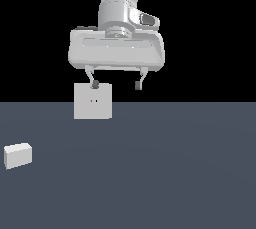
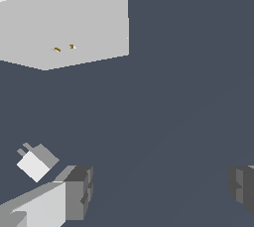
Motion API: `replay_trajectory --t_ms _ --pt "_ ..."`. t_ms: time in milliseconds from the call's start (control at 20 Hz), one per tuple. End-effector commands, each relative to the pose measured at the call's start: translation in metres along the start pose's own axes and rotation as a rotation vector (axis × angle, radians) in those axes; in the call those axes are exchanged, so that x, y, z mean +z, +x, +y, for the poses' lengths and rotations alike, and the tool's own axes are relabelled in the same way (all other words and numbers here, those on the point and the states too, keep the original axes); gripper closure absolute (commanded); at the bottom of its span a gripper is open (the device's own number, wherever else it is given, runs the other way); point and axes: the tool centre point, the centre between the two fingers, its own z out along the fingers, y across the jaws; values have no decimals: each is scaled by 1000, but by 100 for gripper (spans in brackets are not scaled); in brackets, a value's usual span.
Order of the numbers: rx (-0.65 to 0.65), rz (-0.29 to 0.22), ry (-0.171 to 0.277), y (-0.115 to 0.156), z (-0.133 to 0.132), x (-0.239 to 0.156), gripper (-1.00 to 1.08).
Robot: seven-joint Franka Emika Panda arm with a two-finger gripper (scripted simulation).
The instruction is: Plug the charger into the wall socket.
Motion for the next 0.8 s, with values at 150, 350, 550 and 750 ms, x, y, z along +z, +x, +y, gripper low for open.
replay_trajectory --t_ms 150,350,550,750 --pt "-10 3 0 0 -2 1 -92" --pt "-54 15 1 0 -11 5 -92" --pt "-133 36 3 0 -28 12 -92" --pt "-243 66 5 -3 -51 23 -92"
